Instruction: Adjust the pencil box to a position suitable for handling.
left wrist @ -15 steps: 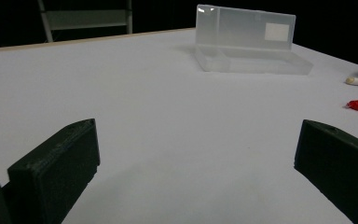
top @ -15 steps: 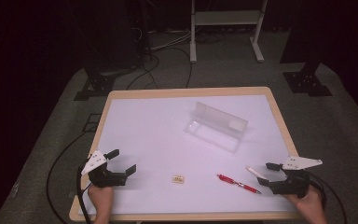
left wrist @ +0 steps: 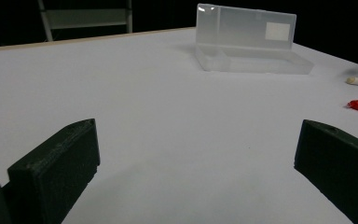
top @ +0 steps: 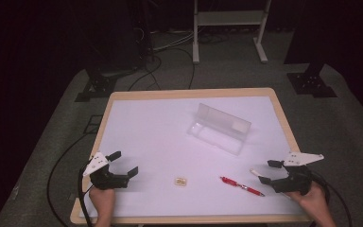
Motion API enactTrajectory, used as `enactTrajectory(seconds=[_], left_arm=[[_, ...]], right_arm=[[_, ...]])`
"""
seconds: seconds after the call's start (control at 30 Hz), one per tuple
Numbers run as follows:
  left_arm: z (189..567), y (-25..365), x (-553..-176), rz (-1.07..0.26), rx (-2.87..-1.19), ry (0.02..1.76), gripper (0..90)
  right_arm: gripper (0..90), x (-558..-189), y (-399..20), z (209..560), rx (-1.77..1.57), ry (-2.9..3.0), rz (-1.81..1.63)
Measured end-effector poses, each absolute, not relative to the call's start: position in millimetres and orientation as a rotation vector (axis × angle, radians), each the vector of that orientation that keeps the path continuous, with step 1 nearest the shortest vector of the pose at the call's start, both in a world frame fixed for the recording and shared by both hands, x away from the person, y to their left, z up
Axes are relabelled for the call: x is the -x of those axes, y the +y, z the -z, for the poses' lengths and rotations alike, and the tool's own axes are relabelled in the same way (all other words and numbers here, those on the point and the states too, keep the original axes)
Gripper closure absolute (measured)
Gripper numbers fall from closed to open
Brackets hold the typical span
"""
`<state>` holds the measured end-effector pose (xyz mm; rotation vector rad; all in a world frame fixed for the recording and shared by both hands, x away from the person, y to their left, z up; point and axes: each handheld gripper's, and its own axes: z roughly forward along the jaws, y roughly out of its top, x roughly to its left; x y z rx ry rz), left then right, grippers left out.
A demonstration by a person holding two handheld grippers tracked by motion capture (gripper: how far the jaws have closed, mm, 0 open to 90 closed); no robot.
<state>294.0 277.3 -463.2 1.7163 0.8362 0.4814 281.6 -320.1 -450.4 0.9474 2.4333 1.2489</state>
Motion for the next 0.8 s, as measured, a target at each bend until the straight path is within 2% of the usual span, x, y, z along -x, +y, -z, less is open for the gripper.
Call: enactTrajectory(seconds=[0.8], left_arm=[[463.3, 277.4, -292.5, -0.483, -1.718, 0.823, 0.0]], right_arm=[[22.1, -310.9, -287.6, 432.4, -0.877, 2.527, -1.191]])
